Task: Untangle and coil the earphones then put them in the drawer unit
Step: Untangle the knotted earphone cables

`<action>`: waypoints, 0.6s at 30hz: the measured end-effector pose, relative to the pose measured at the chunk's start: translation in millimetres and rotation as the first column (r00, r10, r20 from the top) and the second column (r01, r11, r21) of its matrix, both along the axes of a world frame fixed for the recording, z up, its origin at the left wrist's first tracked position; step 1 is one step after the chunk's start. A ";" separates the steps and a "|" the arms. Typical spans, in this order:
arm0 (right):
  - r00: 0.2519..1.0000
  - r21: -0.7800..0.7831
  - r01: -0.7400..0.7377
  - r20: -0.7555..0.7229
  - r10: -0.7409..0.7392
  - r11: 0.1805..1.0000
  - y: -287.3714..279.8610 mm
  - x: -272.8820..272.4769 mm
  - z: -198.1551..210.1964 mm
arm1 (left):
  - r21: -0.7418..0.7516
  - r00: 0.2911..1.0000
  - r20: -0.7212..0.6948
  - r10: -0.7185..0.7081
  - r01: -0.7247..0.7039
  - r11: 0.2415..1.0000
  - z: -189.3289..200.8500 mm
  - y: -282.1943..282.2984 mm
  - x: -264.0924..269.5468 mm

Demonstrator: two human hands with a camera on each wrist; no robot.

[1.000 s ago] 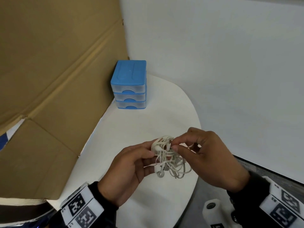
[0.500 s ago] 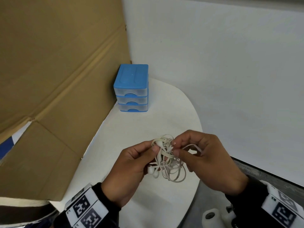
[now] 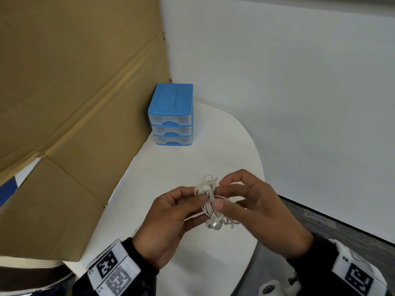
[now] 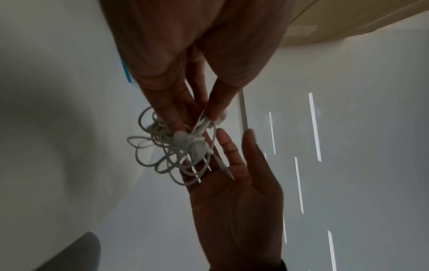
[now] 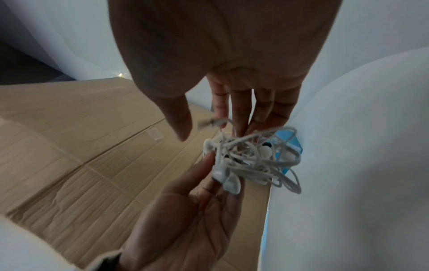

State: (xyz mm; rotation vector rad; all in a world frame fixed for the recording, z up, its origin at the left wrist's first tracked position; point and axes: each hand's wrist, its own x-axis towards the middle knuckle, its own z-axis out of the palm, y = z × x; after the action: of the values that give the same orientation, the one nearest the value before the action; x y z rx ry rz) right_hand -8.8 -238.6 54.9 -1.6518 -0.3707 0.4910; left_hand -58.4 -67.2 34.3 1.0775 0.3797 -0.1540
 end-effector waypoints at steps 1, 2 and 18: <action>0.998 -0.072 -0.002 0.066 0.007 0.997 1.7 -2.8 -0.7 | -0.007 1.000 -0.015 0.006 -0.006 1.000 -0.7 -0.8 -0.5; 0.989 -0.133 0.008 0.144 0.011 0.991 3.0 -4.9 -2.8 | -0.006 1.000 -0.029 0.009 -0.009 1.000 -1.4 -2.2 -1.3; 0.957 -0.080 0.201 0.229 -0.178 0.976 -2.9 4.8 -4.5 | 0.080 0.982 -0.183 0.051 -0.037 0.996 -7.3 0.2 -0.4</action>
State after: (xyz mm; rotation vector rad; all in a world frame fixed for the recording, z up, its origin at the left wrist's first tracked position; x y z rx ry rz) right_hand -4.0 -241.5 50.4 -1.8271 -0.3503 0.1841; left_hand -58.8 -67.0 27.1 1.1333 0.5798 -0.2021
